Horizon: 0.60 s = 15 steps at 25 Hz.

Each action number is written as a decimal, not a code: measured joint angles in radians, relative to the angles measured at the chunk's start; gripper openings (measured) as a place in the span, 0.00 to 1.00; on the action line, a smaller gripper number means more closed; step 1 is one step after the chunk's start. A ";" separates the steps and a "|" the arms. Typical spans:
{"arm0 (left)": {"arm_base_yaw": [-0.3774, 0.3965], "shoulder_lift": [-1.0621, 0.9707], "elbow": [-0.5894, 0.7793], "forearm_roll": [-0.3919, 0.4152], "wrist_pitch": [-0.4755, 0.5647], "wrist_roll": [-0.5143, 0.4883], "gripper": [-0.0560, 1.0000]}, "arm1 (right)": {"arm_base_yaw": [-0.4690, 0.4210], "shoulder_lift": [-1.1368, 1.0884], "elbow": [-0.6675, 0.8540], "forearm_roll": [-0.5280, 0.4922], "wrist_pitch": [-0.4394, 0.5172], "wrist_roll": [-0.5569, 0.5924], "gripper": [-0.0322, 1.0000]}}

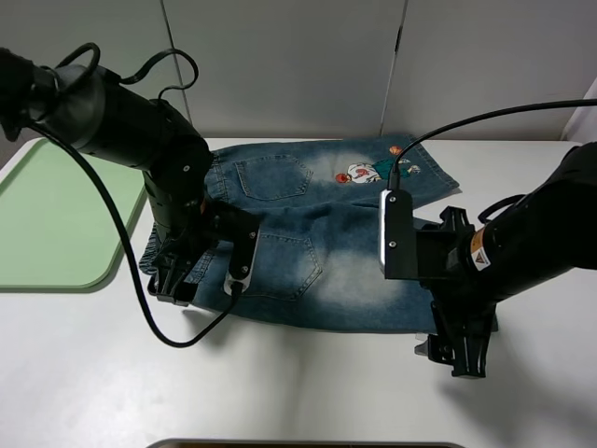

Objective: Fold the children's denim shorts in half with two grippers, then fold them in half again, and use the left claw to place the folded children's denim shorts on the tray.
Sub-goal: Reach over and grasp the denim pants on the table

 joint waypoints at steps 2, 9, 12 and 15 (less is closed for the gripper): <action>0.015 0.016 -0.011 -0.034 -0.004 0.054 0.97 | 0.000 0.000 0.000 0.001 -0.001 0.000 0.70; 0.058 0.036 -0.013 -0.156 -0.003 0.237 0.97 | 0.000 0.078 0.001 0.012 -0.031 0.000 0.70; 0.070 0.043 -0.013 -0.171 -0.005 0.280 0.97 | 0.000 0.094 0.001 0.014 -0.050 -0.001 0.70; 0.077 0.068 -0.013 -0.172 -0.007 0.295 0.97 | 0.000 0.109 0.001 0.015 -0.055 -0.001 0.70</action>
